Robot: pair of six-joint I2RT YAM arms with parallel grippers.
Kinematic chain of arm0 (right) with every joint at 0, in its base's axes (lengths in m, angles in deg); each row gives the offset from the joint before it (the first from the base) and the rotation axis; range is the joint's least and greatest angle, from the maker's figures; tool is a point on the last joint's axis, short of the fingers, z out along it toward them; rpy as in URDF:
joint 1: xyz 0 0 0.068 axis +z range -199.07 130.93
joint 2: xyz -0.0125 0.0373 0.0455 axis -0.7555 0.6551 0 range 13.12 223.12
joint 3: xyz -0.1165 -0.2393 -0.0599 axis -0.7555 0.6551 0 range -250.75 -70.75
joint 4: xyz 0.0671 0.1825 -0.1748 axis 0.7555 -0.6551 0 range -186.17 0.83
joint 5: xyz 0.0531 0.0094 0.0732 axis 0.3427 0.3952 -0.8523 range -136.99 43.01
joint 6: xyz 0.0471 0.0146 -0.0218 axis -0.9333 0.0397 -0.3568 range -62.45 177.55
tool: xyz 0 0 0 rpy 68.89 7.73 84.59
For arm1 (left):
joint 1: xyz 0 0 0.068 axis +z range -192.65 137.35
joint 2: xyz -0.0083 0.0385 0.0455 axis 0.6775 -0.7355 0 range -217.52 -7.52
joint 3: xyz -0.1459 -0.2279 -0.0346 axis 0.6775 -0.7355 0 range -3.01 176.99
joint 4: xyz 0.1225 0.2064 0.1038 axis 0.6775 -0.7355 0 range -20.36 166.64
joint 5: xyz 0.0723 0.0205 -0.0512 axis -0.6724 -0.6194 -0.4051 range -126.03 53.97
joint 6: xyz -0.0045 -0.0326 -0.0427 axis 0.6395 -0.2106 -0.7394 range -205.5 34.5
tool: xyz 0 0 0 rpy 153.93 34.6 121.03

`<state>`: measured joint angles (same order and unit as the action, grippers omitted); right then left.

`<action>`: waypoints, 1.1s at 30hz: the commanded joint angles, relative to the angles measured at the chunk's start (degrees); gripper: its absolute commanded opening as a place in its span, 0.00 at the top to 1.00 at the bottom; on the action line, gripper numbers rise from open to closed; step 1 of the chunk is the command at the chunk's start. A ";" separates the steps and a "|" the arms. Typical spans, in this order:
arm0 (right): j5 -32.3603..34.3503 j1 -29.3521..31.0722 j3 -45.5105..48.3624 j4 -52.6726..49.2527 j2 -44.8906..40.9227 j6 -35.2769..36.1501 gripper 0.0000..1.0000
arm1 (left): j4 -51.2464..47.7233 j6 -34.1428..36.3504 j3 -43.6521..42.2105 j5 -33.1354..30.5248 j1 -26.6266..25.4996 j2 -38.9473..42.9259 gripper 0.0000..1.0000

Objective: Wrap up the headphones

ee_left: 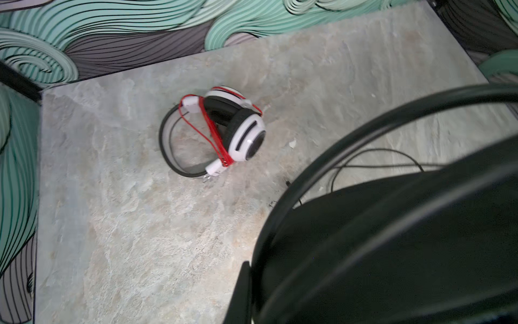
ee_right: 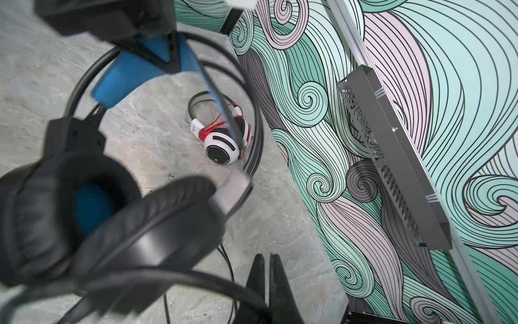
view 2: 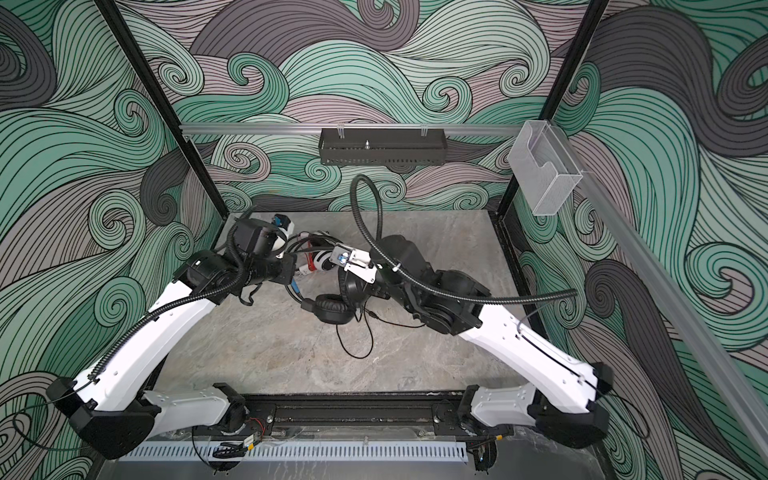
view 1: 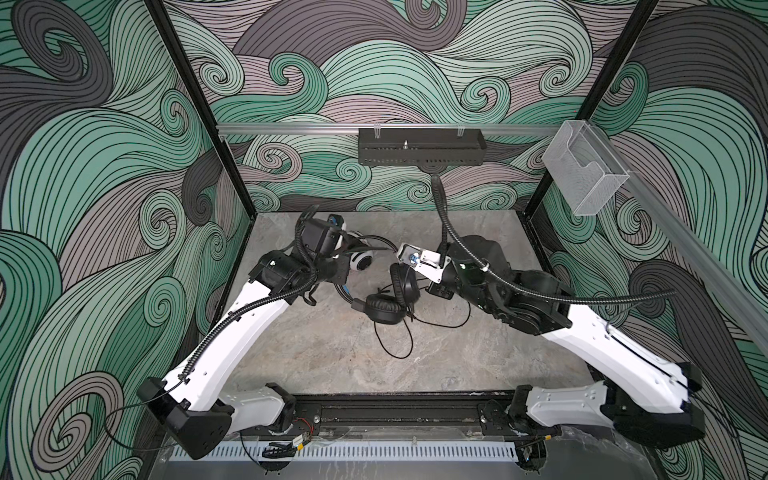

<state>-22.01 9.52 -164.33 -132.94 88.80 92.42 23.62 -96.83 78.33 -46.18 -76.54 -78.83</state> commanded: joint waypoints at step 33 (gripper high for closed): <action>-16.71 -13.42 11.39 5.72 -7.37 -15.14 0.49 | 8.82 -1.20 -3.74 21.88 -3.02 8.46 1.00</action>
<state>-31.54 -2.29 -155.32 -132.28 83.88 80.82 32.56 -96.66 69.43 -26.77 -79.23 -71.90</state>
